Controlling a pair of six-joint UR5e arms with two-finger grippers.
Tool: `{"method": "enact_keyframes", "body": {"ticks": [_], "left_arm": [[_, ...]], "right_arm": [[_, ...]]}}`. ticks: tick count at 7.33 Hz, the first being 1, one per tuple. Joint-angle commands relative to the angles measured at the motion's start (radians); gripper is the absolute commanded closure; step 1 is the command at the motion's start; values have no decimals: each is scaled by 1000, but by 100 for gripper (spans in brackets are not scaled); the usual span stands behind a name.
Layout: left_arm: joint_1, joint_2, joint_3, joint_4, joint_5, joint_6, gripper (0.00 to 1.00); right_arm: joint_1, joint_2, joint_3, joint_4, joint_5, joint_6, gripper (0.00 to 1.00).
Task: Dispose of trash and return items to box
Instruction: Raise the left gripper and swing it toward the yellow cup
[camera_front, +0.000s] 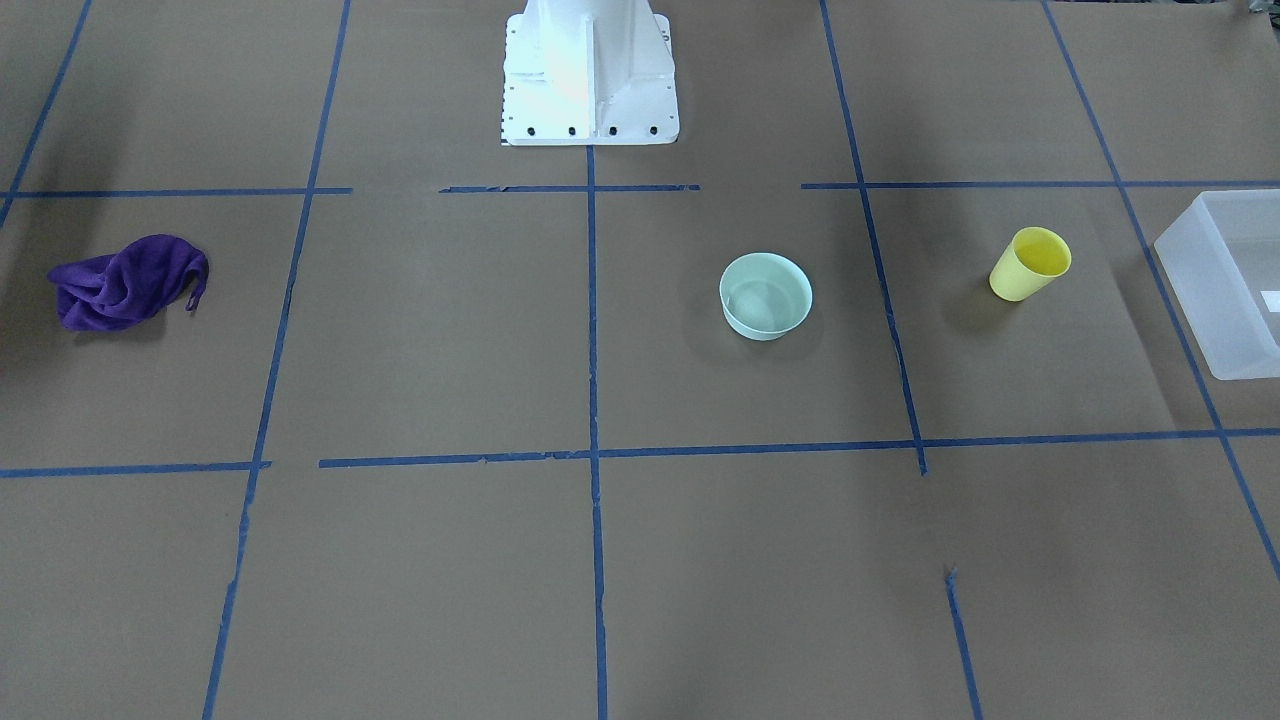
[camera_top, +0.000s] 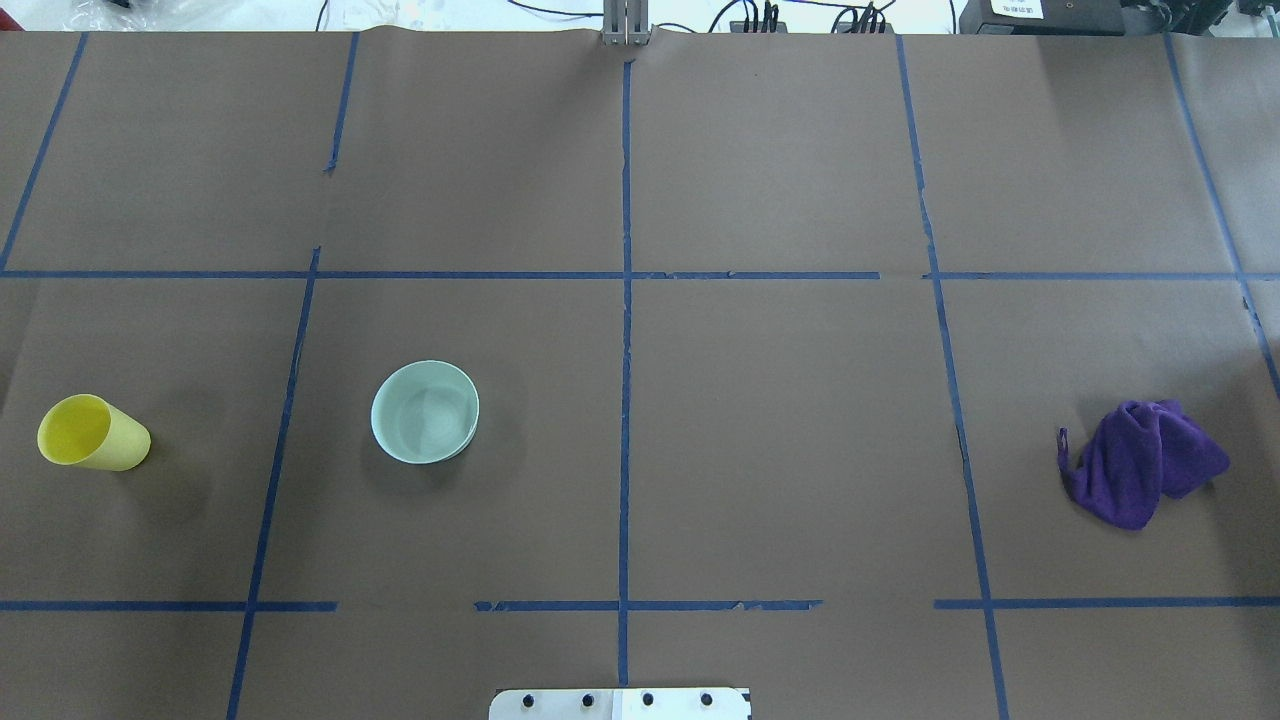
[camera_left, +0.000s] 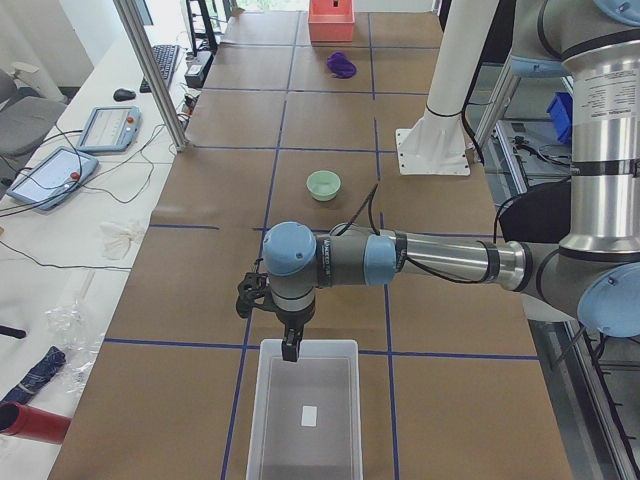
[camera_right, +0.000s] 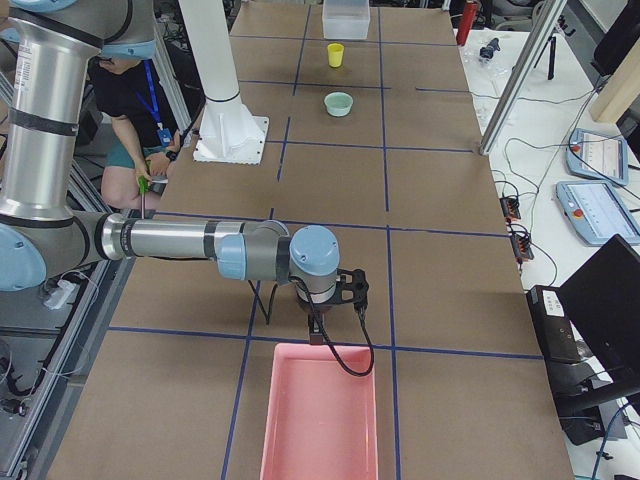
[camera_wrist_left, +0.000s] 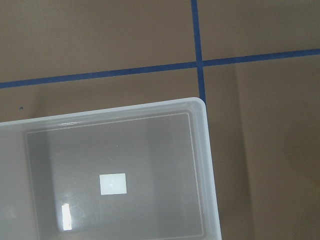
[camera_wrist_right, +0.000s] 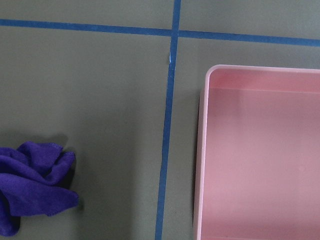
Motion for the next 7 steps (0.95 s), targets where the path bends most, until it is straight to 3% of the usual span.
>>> {"method": "enact_keyframes", "body": {"ticks": [1, 4, 6, 7], "left_arm": [[0, -7, -10, 0, 1, 1, 0], [3, -13, -1, -67, 10, -4, 0], [8, -16, 1, -237, 10, 4, 0], [9, -24, 27, -416, 6, -5, 0]], "right_arm": [[0, -2, 2, 2, 9, 2, 0], [0, 9, 27, 14, 18, 11, 0], [0, 60, 45, 32, 20, 16, 0], [0, 76, 42, 72, 21, 24, 0]]}}
